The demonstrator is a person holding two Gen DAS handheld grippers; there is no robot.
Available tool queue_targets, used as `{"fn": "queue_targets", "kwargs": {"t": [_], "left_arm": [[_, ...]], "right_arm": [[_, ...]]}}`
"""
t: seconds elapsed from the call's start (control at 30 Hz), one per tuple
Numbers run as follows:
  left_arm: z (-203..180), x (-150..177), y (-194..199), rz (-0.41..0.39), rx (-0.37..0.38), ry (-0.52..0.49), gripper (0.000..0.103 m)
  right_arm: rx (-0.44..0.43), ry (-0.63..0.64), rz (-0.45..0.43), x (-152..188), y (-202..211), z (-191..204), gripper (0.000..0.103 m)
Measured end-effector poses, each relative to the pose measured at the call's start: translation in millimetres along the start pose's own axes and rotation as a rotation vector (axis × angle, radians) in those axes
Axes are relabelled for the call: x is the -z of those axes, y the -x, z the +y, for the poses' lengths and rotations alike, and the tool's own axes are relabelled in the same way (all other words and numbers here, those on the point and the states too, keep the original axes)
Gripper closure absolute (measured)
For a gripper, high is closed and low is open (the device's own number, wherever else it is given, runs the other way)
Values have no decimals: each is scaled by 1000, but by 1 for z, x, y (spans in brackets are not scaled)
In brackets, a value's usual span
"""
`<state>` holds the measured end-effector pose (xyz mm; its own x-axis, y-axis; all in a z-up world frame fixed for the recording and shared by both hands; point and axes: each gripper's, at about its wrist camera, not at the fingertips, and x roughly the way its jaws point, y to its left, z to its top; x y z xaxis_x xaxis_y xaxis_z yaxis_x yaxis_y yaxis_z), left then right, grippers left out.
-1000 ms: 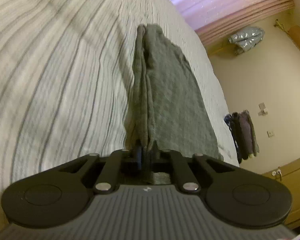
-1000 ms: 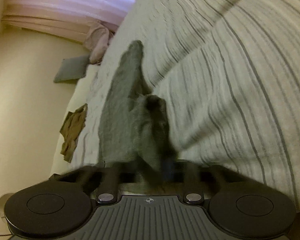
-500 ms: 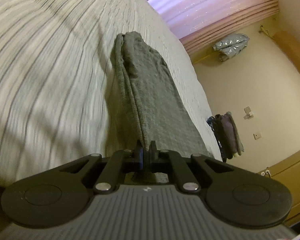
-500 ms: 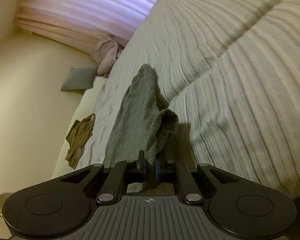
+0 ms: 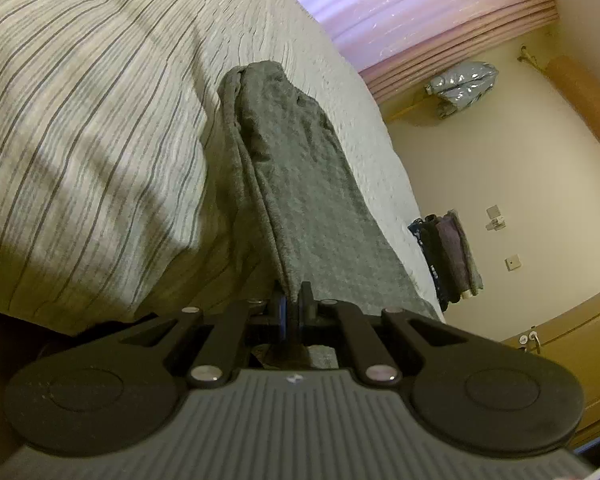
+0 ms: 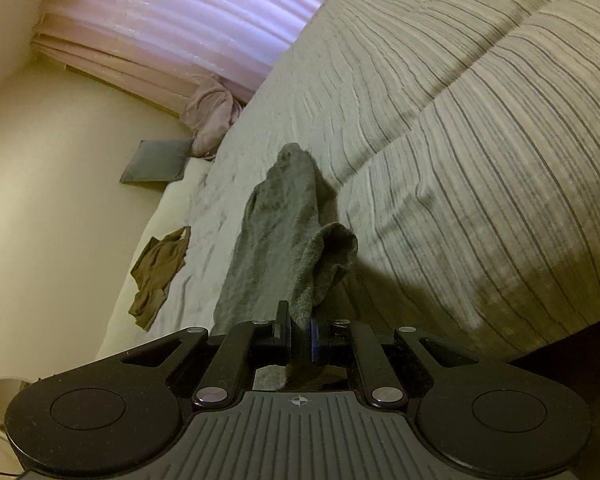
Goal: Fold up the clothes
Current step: 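Lift the held shorts end upward with both tools, then fold the held end over onto the shorts and open both tools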
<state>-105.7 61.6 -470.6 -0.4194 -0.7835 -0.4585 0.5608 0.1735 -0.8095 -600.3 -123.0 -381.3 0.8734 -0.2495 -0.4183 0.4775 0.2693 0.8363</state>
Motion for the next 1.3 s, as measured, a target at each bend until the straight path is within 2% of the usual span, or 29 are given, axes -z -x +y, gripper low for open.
{"fn": "queue_targets", "kwargs": {"t": [0.37, 0.57, 0.7, 0.9, 1.07, 1.2, 1.23, 1.27, 1.3], "left_arm": [[-1, -1, 0, -26, 28, 60, 101], [-6, -14, -1, -23, 52, 108, 100], [-10, -41, -7, -26, 80, 158, 100], [-10, -110, -39, -29, 90, 224, 100], [13, -170, -89, -30, 66, 342, 100], [44, -199, -125, -21, 51, 488, 98], [51, -203, -132, -16, 48, 526, 97], [58, -208, -139, -11, 44, 564, 97], [65, -213, -146, -6, 41, 602, 97]], "right_arm": [[5, -32, 14, -7, -1, -8, 96], [-13, -41, 29, -22, -2, -3, 95], [-27, -70, 40, -45, -11, 2, 95], [-58, -157, 42, -109, -51, 9, 95], [-2, -226, 23, -169, -110, 0, 95], [61, -390, 24, -206, -162, -31, 95], [67, -438, 26, -210, -173, -40, 93], [69, -488, 28, -214, -183, -50, 78], [64, -517, 19, -217, -190, -57, 70]]}}
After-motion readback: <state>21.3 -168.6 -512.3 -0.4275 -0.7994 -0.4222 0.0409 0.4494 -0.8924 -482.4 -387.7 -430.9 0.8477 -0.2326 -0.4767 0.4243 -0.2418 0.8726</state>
